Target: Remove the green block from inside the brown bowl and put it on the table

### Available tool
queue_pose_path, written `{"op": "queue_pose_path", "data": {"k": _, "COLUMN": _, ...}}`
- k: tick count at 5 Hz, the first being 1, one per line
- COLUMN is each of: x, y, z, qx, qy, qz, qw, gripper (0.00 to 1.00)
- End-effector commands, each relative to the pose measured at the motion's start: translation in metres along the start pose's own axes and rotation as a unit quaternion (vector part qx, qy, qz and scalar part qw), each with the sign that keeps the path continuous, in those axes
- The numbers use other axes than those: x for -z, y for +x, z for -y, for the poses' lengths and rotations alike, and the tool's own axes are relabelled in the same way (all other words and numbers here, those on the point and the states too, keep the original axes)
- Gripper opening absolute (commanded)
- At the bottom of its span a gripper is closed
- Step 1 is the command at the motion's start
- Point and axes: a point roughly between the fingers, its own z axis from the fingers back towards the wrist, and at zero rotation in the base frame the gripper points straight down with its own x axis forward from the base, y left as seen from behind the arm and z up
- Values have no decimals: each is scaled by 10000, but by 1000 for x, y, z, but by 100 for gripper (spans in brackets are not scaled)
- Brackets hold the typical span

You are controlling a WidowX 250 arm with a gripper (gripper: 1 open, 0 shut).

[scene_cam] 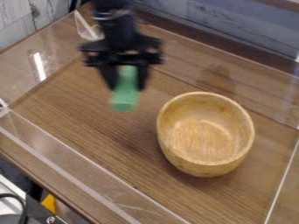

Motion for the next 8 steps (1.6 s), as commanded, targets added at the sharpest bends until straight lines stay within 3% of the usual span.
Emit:
{"op": "queue_pose_path", "data": {"k": 1, "x": 8, "y": 8, "z": -31, "qx": 97, "qy": 160, "qz": 143, "qw": 9997, "gripper": 0}}
{"op": "queue_pose_path", "data": {"k": 2, "x": 25, "y": 4, "z": -33, "qx": 267, "qy": 300, "qz": 135, "qw": 9991, "gripper": 0}}
{"op": "queue_pose_path", "data": {"k": 4, "x": 54, "y": -2, "z": -16, "qx": 695, "qy": 493, "qz": 85, "qw": 9963, "gripper": 0}}
{"op": "queue_pose_path", "data": {"k": 8, "x": 58, "y": 1, "z": -13, "qx": 611, "qy": 654, "qz": -128, "qw": 9959, "gripper": 0}}
